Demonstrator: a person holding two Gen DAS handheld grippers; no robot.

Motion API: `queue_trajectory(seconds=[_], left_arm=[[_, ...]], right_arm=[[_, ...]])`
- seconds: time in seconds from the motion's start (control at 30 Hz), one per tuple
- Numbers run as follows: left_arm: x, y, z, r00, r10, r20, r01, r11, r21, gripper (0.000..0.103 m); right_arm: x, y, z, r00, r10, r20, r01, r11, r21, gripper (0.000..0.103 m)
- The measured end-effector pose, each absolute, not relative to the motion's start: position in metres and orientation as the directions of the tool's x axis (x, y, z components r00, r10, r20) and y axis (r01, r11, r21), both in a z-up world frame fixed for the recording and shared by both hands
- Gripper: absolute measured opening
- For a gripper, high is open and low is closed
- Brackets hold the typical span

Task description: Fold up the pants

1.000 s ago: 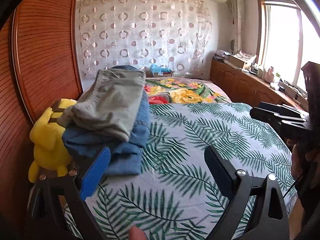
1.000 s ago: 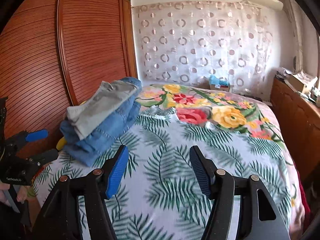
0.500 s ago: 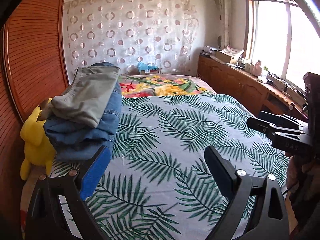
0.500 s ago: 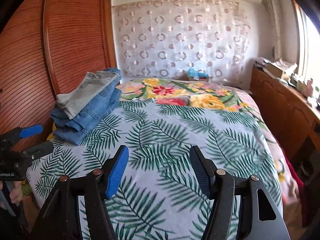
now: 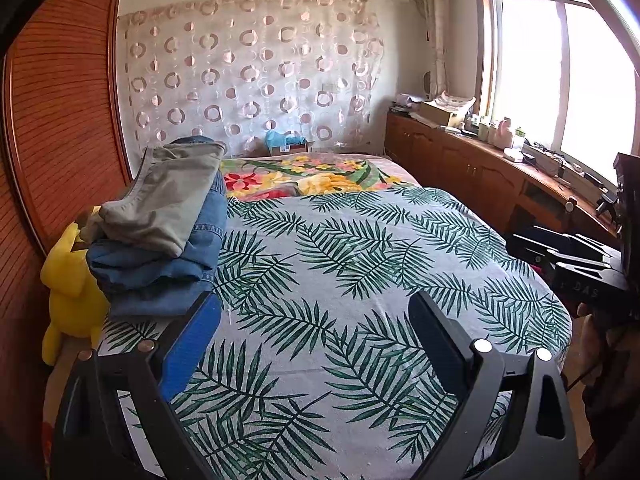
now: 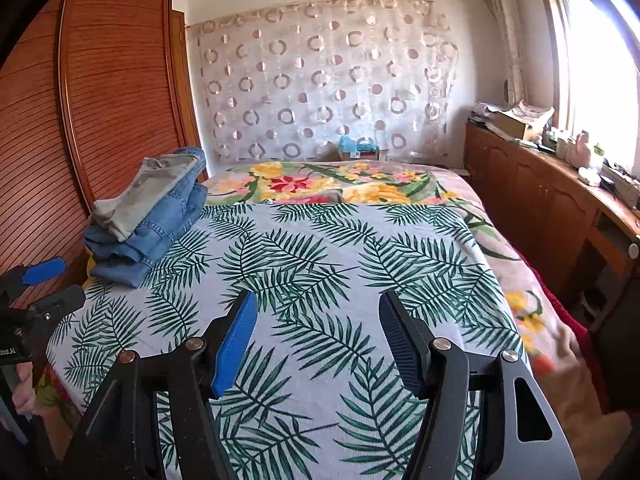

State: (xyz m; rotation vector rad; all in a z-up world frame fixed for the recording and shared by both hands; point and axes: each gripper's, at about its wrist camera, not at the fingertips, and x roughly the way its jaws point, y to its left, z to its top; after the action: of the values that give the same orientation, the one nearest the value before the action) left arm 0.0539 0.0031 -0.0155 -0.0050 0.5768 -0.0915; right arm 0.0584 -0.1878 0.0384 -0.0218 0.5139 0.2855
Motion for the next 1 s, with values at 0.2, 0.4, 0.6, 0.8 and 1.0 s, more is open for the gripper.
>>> queue_trajectory(seconds=[0.2,0.4,0.6,0.8,1.0], left_arm=[[0.047,0.004,0.004,0.856,-0.083,-0.51,0.078,0.996,-0.031,0.095],[0.037,0.005,0.03,0.885,-0.074,-0.46,0.072,0.997,-0.022,0.095],[0.025,0.008,0.05,0.911,-0.067,-0.407,0.063,0.998,-0.025,0.095],[0.016,0.01,0.06,0.922,-0.052,-0.384,0.05,0.999,-0.015,0.095],[0.014,0.011,0.06,0.926,-0.049,-0.374,0.046,0.999,-0.017,0.095]], right_arm=[[0.05,-0.186,0.049,0.847,0.274,-0.456,-0.28,0.958,0.056,0.065],[0.03,-0.191,0.063,0.868,0.285,-0.407,-0.284,0.957,0.063,0.065],[0.012,-0.195,0.072,0.881,0.302,-0.364,-0.298,0.952,0.069,0.075],[0.005,-0.194,0.067,0.899,0.285,-0.333,-0.283,0.957,0.056,0.085],[0.005,-0.189,0.061,0.904,0.273,-0.33,-0.272,0.961,0.052,0.086]])
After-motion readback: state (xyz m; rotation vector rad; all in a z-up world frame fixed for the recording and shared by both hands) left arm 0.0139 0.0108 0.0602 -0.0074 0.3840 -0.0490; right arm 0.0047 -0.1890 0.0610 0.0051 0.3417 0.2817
